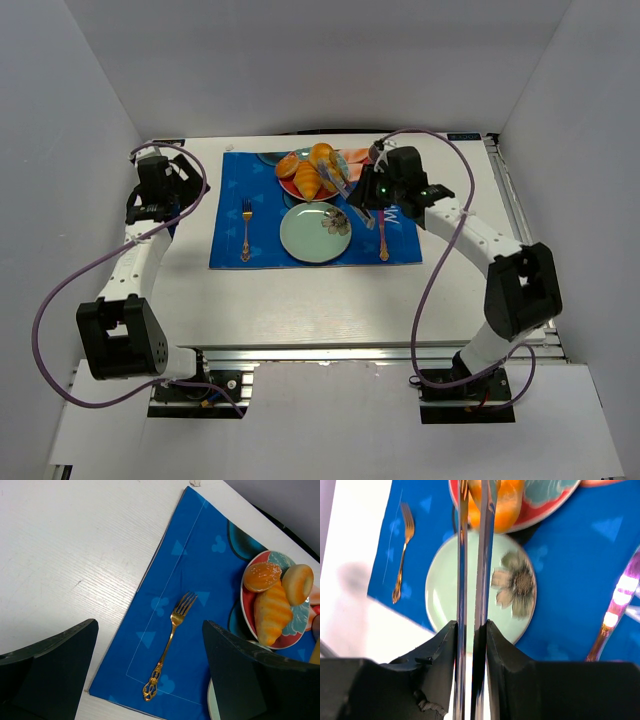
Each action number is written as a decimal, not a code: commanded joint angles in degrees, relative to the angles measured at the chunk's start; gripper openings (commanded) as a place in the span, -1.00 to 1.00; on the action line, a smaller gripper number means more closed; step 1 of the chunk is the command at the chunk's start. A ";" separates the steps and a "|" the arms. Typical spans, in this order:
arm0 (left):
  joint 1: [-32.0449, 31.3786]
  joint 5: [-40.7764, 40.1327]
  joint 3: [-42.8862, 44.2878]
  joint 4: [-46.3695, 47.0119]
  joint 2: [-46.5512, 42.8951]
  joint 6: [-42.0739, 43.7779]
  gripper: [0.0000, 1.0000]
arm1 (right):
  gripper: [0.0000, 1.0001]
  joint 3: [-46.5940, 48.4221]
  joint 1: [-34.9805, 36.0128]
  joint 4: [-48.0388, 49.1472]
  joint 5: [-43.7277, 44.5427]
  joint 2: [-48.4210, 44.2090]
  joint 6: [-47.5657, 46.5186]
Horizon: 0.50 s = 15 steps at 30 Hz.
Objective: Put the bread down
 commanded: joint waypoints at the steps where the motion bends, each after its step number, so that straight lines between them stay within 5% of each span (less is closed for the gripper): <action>1: 0.43 1.52 -0.53 1.96 -2.82 -0.29 0.93 | -0.51 -3.43 0.22 -2.27 -3.56 -6.31 -2.38; 15: 0.35 3.54 -1.41 2.14 -3.53 -0.56 0.93 | -0.49 -15.48 3.91 -6.76 -6.99 -17.48 -2.74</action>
